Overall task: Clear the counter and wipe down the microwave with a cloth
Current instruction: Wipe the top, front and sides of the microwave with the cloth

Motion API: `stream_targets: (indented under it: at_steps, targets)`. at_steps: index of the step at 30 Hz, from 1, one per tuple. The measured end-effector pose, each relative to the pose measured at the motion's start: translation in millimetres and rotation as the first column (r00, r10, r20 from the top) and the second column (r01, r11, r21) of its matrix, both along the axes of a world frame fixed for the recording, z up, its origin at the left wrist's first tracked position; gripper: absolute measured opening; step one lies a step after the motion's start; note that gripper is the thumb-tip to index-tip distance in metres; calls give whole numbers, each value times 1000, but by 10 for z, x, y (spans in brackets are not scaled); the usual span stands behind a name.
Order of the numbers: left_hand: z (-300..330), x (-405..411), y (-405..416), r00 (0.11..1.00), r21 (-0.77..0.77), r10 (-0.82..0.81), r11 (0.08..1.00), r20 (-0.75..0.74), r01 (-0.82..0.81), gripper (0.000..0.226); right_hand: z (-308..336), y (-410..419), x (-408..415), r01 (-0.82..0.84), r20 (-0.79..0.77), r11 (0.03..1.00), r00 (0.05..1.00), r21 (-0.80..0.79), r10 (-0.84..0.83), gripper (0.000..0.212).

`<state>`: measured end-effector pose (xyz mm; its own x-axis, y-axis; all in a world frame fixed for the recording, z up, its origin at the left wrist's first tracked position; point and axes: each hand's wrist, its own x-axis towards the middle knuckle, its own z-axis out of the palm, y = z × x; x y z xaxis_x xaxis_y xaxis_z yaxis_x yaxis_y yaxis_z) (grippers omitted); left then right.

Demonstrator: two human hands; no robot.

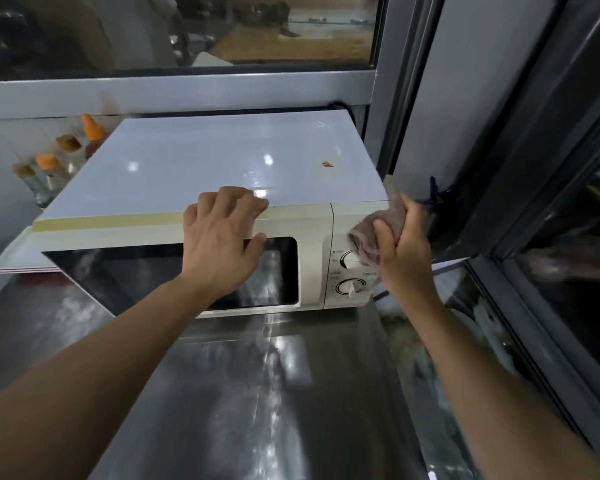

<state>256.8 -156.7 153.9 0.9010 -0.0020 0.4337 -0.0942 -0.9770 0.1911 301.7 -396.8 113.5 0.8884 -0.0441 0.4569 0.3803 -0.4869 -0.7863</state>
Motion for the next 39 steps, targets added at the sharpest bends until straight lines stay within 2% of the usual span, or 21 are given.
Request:
stream_targets:
  at_steps: [2, 8, 10, 12, 17, 20, 22, 26, 29, 32, 35, 38, 39]
  targets:
    - [-18, 14, -1, 1000, 9, 7, 1000, 11, -7, 46, -176, 58, -18, 31, -26, 992, 999, 125, -28, 38]
    - [-59, 35, -5, 999, 31, 23, 999, 38, -24, 46, -622, -84, -56, 55, -185, 994, 982, 92, -37, 27]
    - [-62, 37, -7, 999, 30, 29, 999, 42, -31, 46, -558, -95, -65, 86, -152, 996, 985, 37, -79, 23]
    - [-63, 40, -8, 998, 30, 30, 999, 51, -31, 46, -396, -36, -83, 104, -87, 993, 991, 51, -99, 24]
    - [-109, 50, 13, 995, 41, 12, 999, 98, -16, 43, -73, 149, -52, 180, 171, 981, 967, 79, -191, 36]
    - [-144, 55, 34, 991, 56, -15, 998, 131, 8, 42, -115, 272, -34, 190, 123, 966, 969, 174, -213, 40]
    - [-161, 56, 42, 989, 58, -31, 998, 144, 22, 41, -165, 376, -56, 257, 88, 947, 957, 191, -277, 43]
    - [-179, 61, 66, 984, 53, -52, 998, 168, 44, 39, -103, 605, -134, 468, 185, 859, 844, 208, -504, 33]
    - [-171, 59, 75, 982, 56, -66, 997, 174, 57, 38, -99, 751, -173, 556, 236, 810, 775, 186, -586, 22]
    - [-163, 54, 82, 982, 53, -87, 995, 167, 79, 38, -188, 919, -280, 628, 276, 773, 731, 85, -624, 21]
    - [-124, 42, 134, 980, 42, -129, 991, 153, 124, 38, -239, 995, -417, 573, 276, 819, 785, 21, -555, 32]
    - [-63, 48, 219, 971, 86, -201, 978, 132, 191, 39, -169, 880, -480, 444, 159, 889, 875, 115, -458, 10]
    - [-43, 57, 241, 967, 103, -220, 973, 127, 208, 39, -105, 863, -509, 426, 157, 892, 881, 148, -447, 9]
